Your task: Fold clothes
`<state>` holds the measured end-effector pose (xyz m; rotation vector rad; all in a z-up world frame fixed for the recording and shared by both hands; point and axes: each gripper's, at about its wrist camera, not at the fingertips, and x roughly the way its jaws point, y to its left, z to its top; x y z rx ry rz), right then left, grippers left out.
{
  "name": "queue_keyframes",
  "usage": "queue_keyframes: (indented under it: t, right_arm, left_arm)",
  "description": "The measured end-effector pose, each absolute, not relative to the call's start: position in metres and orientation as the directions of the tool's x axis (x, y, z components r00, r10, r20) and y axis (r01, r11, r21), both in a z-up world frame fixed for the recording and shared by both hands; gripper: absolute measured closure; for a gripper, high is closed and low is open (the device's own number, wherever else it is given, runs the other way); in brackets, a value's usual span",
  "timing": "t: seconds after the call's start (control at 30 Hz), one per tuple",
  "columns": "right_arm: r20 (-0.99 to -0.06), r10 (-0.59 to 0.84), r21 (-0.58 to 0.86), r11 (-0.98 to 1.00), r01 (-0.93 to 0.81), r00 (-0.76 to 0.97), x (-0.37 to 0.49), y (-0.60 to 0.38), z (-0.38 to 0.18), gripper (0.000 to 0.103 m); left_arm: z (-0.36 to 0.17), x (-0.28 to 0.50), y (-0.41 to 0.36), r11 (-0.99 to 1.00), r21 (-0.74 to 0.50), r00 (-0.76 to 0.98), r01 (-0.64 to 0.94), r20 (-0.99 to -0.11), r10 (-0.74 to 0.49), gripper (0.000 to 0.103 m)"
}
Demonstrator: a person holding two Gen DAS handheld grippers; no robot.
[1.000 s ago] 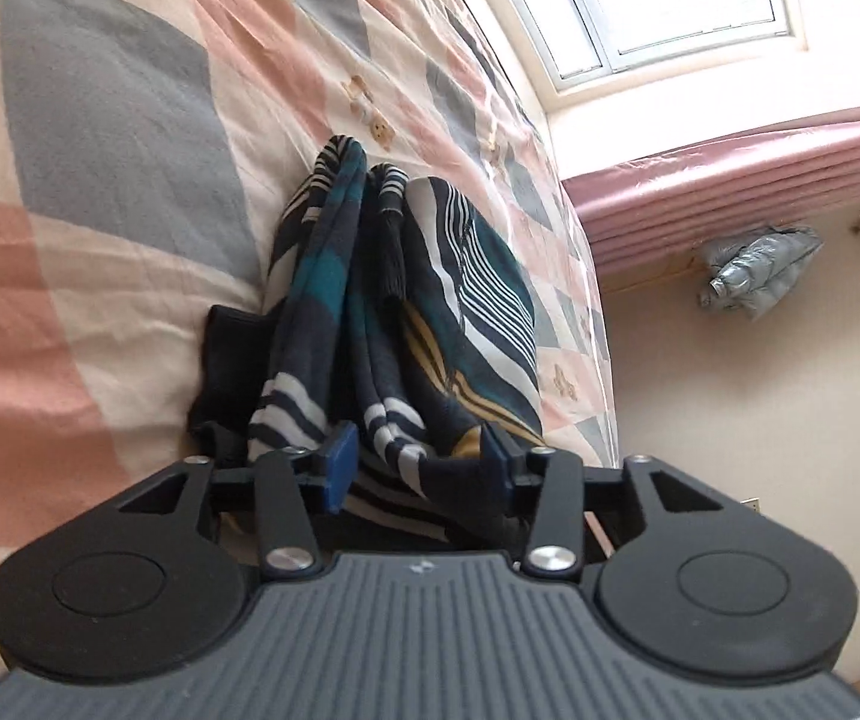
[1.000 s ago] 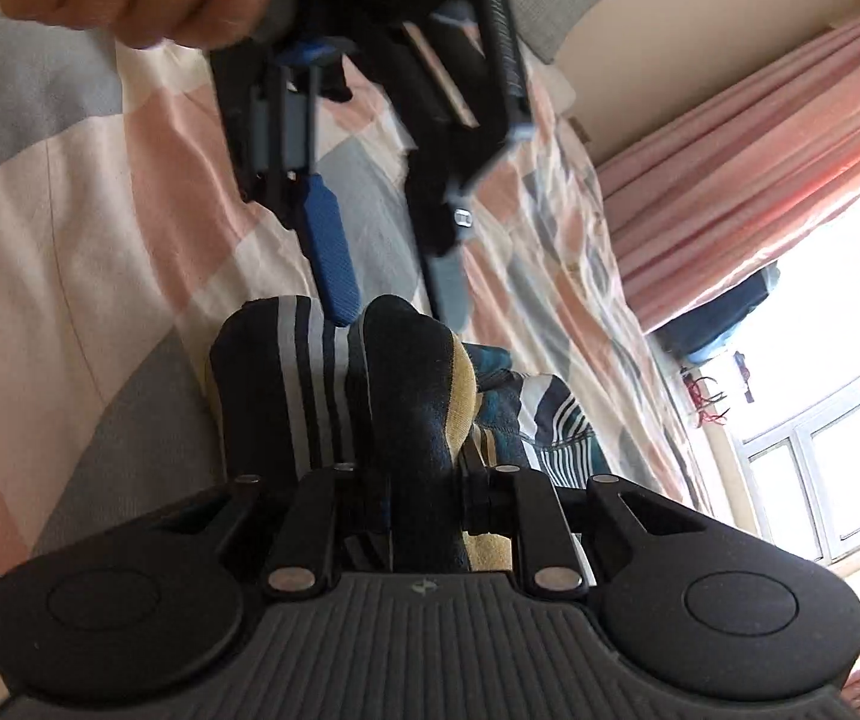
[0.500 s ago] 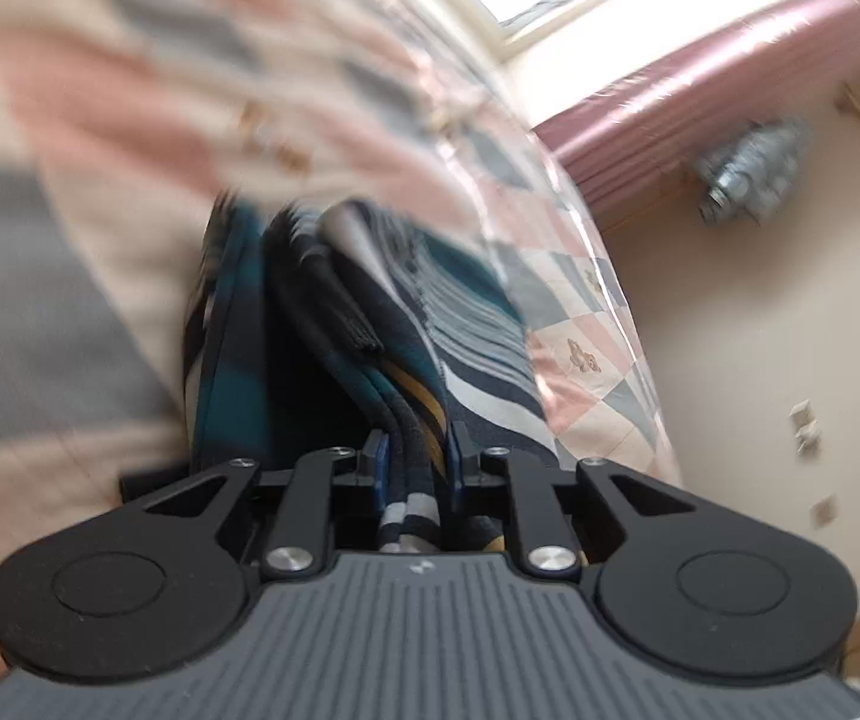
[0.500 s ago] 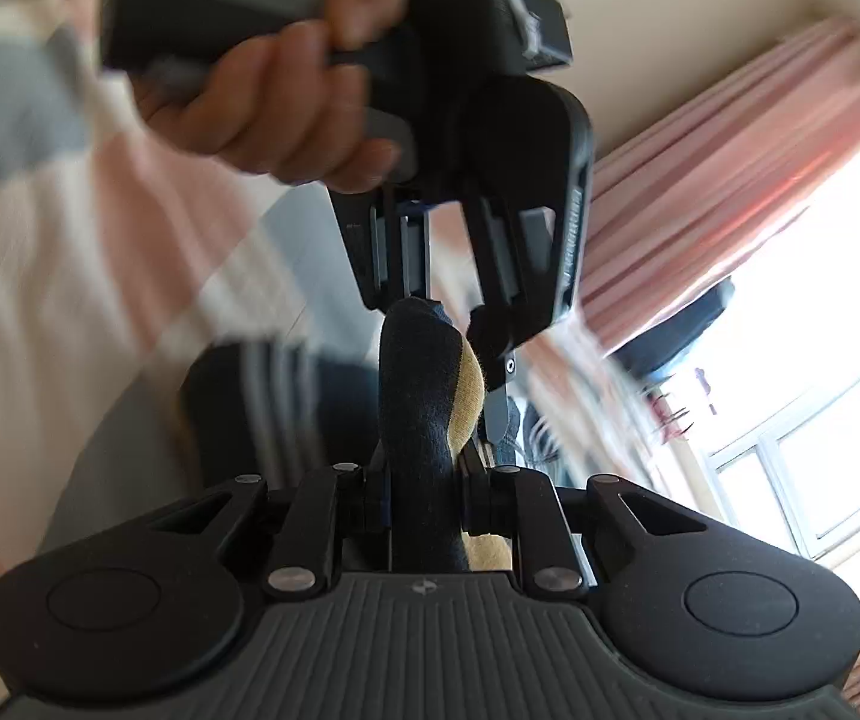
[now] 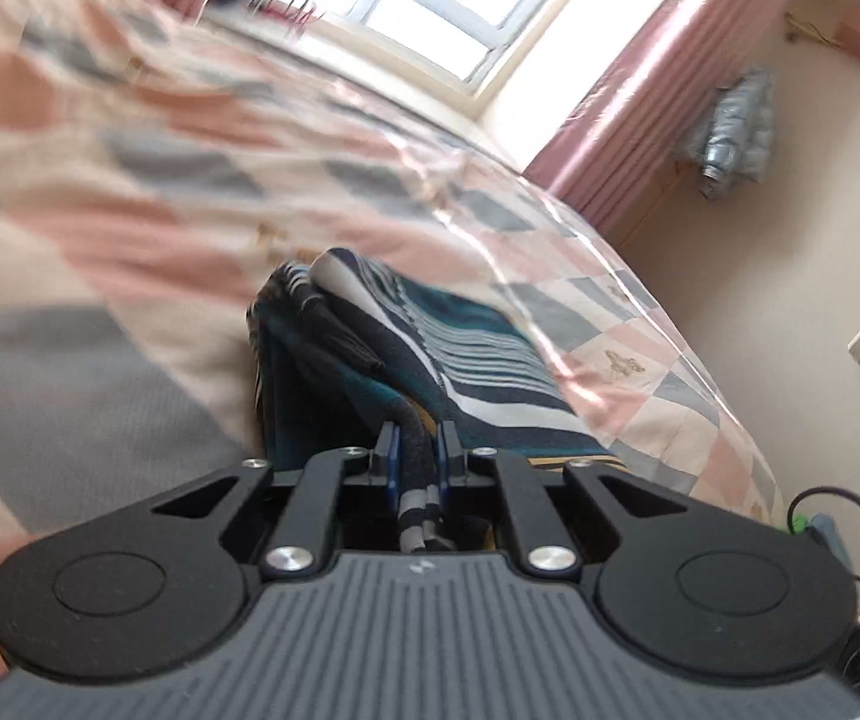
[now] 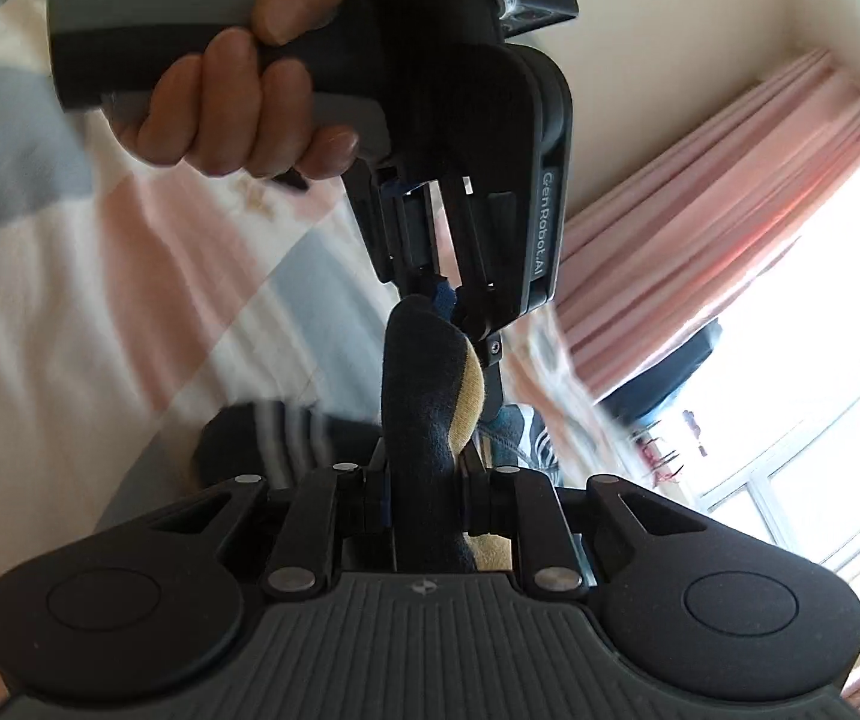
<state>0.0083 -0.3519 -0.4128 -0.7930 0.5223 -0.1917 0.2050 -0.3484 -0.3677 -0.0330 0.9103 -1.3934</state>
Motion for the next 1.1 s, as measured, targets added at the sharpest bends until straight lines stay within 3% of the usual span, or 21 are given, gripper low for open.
queue_keyframes:
  t: [0.07, 0.13, 0.17, 0.37, 0.53, 0.57, 0.6, 0.67, 0.77, 0.9, 1.03, 1.1]
  right_arm:
    - [-0.431, -0.336, -0.695, 0.716, -0.07, 0.837, 0.015, -0.355, -0.422, 0.083]
    - [-0.523, -0.316, -0.661, 0.736, -0.143, 0.792, 0.024, -0.36, -0.437, 0.083]
    - [-0.523, -0.305, -0.667, 0.728, -0.159, 0.796, 0.024, -0.361, -0.439, 0.082]
    - [-0.531, -0.282, -0.659, 0.73, -0.18, 0.799, 0.021, -0.361, -0.441, 0.076]
    - [-0.553, -0.295, -0.648, 0.74, -0.18, 0.779, 0.025, -0.358, -0.433, 0.072]
    - [-0.551, -0.299, -0.652, 0.737, -0.178, 0.779, 0.024, -0.358, -0.428, 0.065]
    - [-0.546, -0.296, -0.637, 0.754, -0.159, 0.784, 0.02, -0.362, -0.42, 0.047]
    - [-0.528, -0.282, -0.554, 0.829, -0.073, 0.801, 0.003, -0.374, -0.396, 0.032]
    - [-0.487, -0.311, -0.383, 0.916, 0.121, 0.816, -0.027, -0.404, -0.363, 0.04]
    - [-0.493, -0.358, -0.128, 0.931, 0.342, 0.793, -0.048, -0.451, -0.347, 0.075]
    - [-0.575, -0.321, 0.089, 0.89, 0.448, 0.752, -0.052, -0.477, -0.366, 0.077]
    - [-0.592, -0.344, 0.017, 0.899, 0.438, 0.729, -0.058, -0.467, -0.384, 0.077]
  left_arm:
    - [-0.378, 0.211, -0.353, 0.265, -0.518, -0.097, 0.813, -0.57, -0.816, 0.095]
    - [-0.399, 0.221, -0.36, 0.352, -0.497, -0.089, 0.793, -0.666, -0.741, 0.096]
    - [-0.404, 0.227, -0.358, 0.378, -0.494, -0.087, 0.783, -0.689, -0.719, 0.099]
    - [-0.357, 0.246, -0.374, 0.3, -0.524, -0.084, 0.797, -0.589, -0.804, 0.098]
    - [-0.38, 0.235, -0.452, 0.25, -0.43, -0.116, 0.867, -0.664, -0.739, 0.096]
    - [-0.392, 0.236, -0.46, 0.269, -0.403, -0.1, 0.875, -0.693, -0.714, 0.095]
    - [-0.403, 0.238, -0.464, 0.282, -0.401, -0.099, 0.871, -0.708, -0.7, 0.094]
    - [-0.412, 0.241, -0.462, 0.297, -0.416, -0.104, 0.86, -0.711, -0.696, 0.094]
    - [-0.413, 0.242, -0.453, 0.301, -0.42, -0.101, 0.856, -0.707, -0.7, 0.095]
    - [-0.411, 0.237, -0.448, 0.294, -0.394, -0.082, 0.871, -0.706, -0.703, 0.095]
    - [-0.411, 0.232, -0.443, 0.301, -0.383, -0.062, 0.873, -0.7, -0.711, 0.095]
    - [-0.413, 0.227, -0.438, 0.294, -0.371, -0.058, 0.881, -0.701, -0.711, 0.096]
